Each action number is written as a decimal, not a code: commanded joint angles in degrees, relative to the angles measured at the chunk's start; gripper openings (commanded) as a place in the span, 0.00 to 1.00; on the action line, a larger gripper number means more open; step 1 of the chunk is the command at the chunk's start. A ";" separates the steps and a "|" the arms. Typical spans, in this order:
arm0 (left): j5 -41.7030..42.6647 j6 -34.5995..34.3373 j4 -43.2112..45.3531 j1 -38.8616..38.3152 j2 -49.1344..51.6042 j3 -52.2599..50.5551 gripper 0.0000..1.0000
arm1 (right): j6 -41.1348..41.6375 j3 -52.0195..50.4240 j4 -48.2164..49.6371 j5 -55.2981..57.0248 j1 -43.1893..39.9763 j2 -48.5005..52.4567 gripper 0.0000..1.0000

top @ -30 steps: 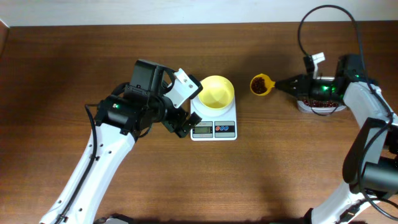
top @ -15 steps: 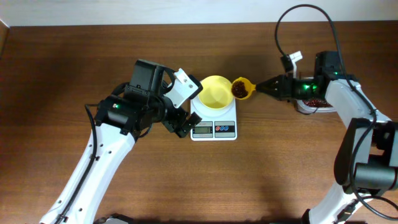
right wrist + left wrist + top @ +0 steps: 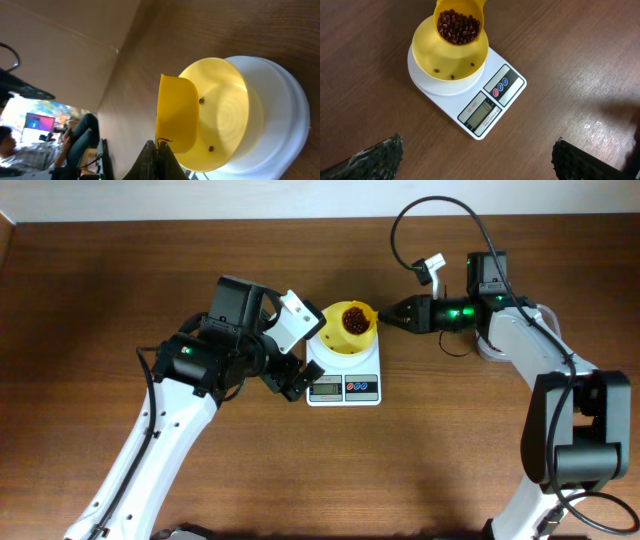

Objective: Scoop item into bowl and weigh 50g on scale
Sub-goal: 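Carry the filled scoop with the right gripper over the yellow bowl, then tip the scoop with the right gripper to pour beans into the bowl, then move the empty scoop back to the bean tub with the right gripper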

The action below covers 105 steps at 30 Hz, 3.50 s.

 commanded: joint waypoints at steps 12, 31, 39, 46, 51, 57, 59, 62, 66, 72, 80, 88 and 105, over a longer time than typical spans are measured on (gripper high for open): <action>0.00 -0.37 0.00 0.00 -1.18 -0.50 0.99 | -3.10 0.24 10.25 6.25 1.27 -1.29 0.04; 0.00 -0.37 0.00 0.00 -1.18 -0.50 0.99 | -36.20 0.24 10.05 6.23 2.58 -1.29 0.04; 0.00 -0.37 0.00 0.00 -1.18 -0.50 0.99 | -45.20 0.24 10.32 6.01 2.58 -1.29 0.04; 0.00 -0.35 0.00 0.00 -1.18 -0.50 0.99 | -53.46 0.24 12.44 4.15 2.58 -1.29 0.04; 0.00 -0.37 0.00 0.00 -1.18 -0.50 0.99 | -58.31 0.24 12.37 -1.95 2.64 -1.29 0.04; 0.00 -0.37 0.00 0.00 -1.18 -0.50 0.99 | -58.29 0.24 12.13 -1.90 2.64 -1.29 0.04; 0.00 -0.35 0.00 0.00 -1.18 -0.50 0.99 | -58.29 0.24 12.15 -1.75 2.62 -1.29 0.04; 0.00 -0.37 0.00 0.00 -1.18 -0.50 0.99 | -58.29 0.24 12.15 -1.73 2.62 -1.29 0.04; 0.00 -0.37 0.00 0.00 -1.18 -0.50 0.99 | -54.51 0.24 12.20 -2.27 2.62 -1.29 0.04; 0.00 -0.37 0.00 0.00 -1.18 -0.50 0.99 | -23.69 0.24 36.44 -4.31 2.56 -1.29 0.04; 0.00 -0.37 0.00 0.00 -1.18 -0.50 0.99 | 10.45 0.24 57.05 19.32 -2.36 -1.29 0.04; 0.00 -0.37 0.00 0.00 -1.18 -0.50 0.99 | 18.56 0.39 42.91 30.40 -14.45 -1.36 0.04; 0.00 -0.37 0.00 0.00 -1.18 -0.50 0.99 | -2.71 32.06 -34.77 43.93 -22.71 -2.19 0.04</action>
